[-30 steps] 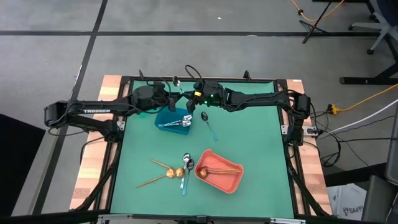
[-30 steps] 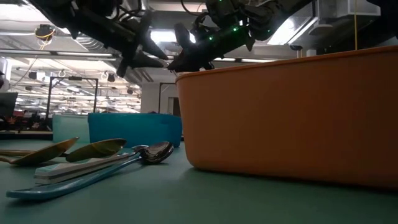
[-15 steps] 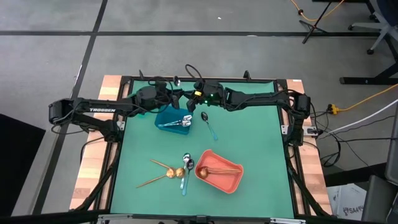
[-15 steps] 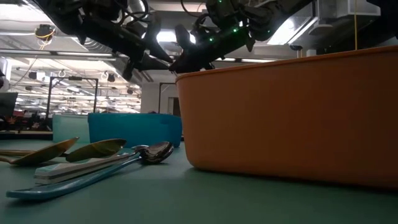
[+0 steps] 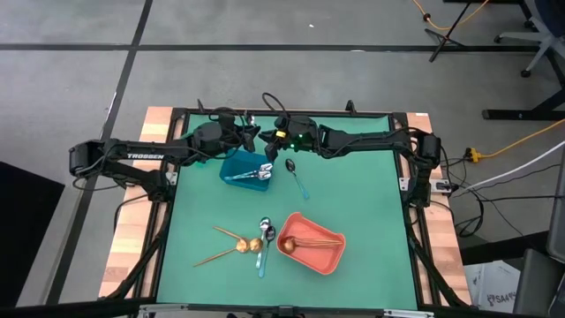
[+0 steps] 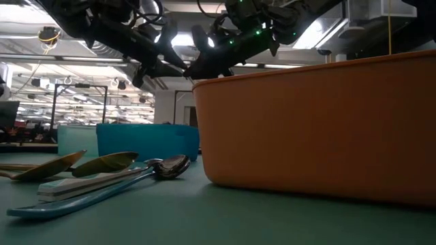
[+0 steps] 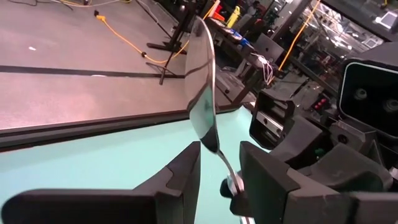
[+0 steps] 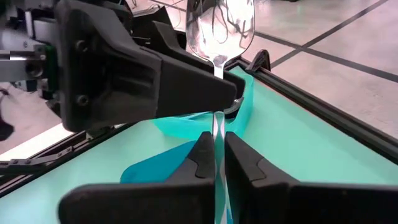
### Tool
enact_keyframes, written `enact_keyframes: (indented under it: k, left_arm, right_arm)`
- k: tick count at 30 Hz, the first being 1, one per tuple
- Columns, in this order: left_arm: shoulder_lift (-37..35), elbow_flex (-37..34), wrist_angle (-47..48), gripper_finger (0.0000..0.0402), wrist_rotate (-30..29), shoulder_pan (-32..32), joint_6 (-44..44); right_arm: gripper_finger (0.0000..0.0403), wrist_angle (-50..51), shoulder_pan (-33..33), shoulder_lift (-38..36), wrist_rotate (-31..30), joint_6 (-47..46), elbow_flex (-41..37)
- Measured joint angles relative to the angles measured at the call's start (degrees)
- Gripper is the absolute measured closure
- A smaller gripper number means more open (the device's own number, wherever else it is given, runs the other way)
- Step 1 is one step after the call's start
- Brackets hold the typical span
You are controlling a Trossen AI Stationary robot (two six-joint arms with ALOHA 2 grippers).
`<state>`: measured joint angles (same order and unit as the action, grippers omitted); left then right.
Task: Sort silverware by color (type)
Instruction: Put the patterned blue spoon into the blue bin
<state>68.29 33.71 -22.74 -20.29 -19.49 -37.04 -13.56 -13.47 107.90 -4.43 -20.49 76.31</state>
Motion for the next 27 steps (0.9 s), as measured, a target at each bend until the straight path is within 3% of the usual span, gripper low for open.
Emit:
enact_keyframes:
  k: [9, 20, 27]
  left_arm:
    - [0.0, 0.0, -0.02, 0.0303, -0.02, 0.0, 0.04]
    - [-0.07, 0.04, -0.61, 0.0391, 0.83, 0.11, 1.31]
    - [-0.07, 0.09, -0.48, 0.0398, 1.4, 0.15, 1.7]
  right_arm:
    - [0.04, 0.0, 0.0, 0.0, 0.0, 0.0, 0.0]
    - [0.0398, 0.04, 0.0, 0.0, 0.02, 0.2, 0.0]
    - [0.039, 0.06, 0.0, 0.0, 0.02, 0.13, 0.0]
